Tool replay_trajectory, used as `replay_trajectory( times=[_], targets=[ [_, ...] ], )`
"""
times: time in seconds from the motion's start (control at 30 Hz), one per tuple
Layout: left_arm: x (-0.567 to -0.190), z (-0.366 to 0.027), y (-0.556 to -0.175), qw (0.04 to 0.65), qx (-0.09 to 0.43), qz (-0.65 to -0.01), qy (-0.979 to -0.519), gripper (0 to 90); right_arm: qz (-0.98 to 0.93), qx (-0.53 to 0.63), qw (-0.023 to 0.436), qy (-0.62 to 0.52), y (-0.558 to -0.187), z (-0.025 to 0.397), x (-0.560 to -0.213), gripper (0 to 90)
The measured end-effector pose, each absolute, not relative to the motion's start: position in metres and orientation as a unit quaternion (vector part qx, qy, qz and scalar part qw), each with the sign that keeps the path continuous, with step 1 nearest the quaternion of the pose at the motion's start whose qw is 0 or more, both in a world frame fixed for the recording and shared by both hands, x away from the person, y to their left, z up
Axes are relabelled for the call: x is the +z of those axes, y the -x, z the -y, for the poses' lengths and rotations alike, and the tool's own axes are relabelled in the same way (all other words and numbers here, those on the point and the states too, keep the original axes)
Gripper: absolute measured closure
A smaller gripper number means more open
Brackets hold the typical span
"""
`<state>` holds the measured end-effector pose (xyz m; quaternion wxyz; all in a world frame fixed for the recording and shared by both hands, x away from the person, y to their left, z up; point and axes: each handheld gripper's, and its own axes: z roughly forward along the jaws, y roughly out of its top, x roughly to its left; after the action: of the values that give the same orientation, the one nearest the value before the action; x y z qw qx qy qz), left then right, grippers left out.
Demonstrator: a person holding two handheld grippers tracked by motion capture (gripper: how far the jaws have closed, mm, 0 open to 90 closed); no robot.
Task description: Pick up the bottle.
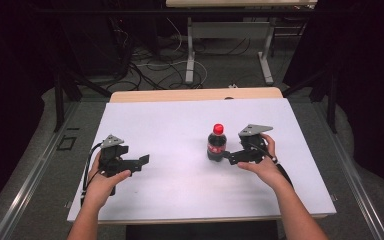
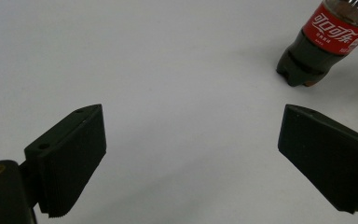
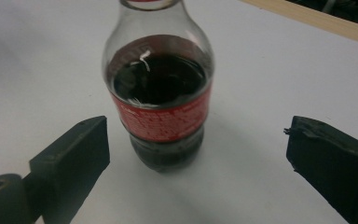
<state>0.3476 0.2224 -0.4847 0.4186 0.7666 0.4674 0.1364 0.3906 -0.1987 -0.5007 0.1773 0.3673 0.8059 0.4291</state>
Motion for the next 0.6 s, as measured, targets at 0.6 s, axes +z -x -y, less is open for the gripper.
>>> replay_trajectory(
  times=[0.6],
  targets=[
    [-0.488,-0.223,-0.348,0.419,0.133,-0.472,-0.764,8.0,-0.822,0.419,0.155,-0.353,-0.412,0.166,-0.506,19.6]
  ],
)
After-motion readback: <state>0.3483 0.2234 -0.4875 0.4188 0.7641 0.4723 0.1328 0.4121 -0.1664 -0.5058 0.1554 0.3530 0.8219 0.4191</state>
